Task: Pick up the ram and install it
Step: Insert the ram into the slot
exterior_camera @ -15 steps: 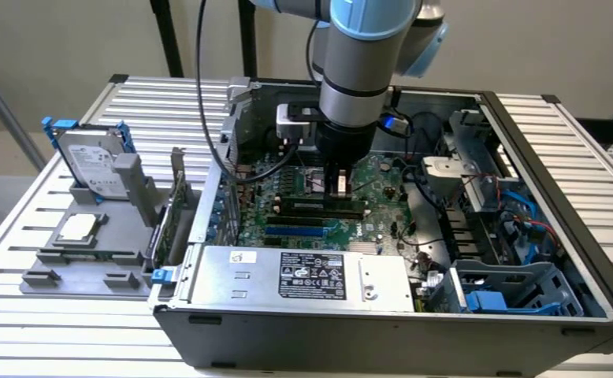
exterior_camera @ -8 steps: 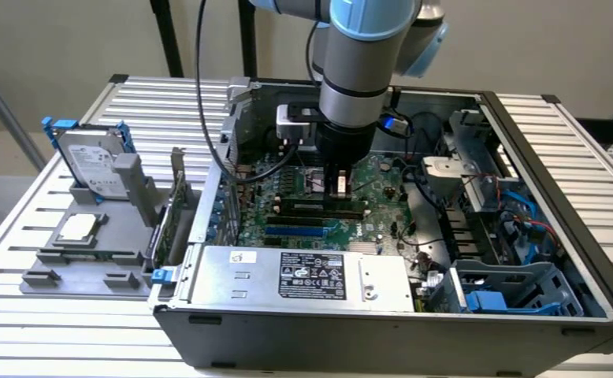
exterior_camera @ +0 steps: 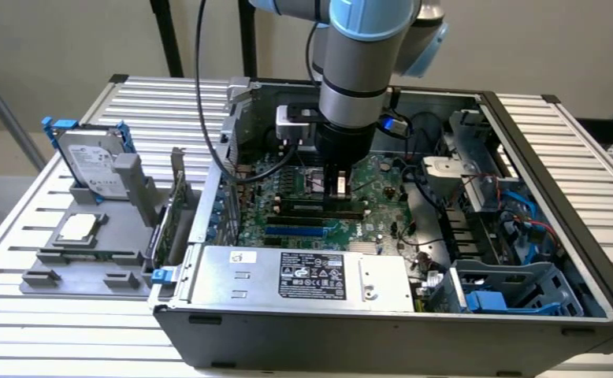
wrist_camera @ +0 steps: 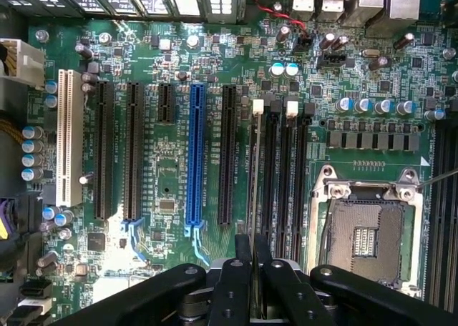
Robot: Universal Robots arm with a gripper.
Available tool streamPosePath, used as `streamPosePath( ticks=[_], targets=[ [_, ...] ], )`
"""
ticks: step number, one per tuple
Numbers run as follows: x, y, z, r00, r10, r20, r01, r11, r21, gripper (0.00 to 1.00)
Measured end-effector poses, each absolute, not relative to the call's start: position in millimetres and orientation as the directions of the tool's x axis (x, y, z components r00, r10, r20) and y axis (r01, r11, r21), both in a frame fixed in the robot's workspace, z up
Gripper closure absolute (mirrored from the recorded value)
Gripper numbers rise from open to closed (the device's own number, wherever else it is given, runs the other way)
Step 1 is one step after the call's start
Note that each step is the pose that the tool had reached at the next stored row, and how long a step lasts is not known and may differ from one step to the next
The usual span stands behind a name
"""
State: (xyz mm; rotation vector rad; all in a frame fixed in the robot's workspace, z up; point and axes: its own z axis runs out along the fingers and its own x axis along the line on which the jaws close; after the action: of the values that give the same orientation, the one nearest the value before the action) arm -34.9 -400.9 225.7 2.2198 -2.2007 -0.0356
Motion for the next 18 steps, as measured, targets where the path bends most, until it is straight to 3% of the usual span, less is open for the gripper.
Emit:
streamPosePath(
  ticks=[14, 18],
  targets=[
    [-36.8, -399.4, 223.9, 0.008, -1.0, 0.005, -1.0, -0.008, 0.028, 0.87],
    [-36.7, -399.3, 223.5, 0.009, -1.0, 0.006, -1.0, -0.008, 0.027, 0.79]
  ],
)
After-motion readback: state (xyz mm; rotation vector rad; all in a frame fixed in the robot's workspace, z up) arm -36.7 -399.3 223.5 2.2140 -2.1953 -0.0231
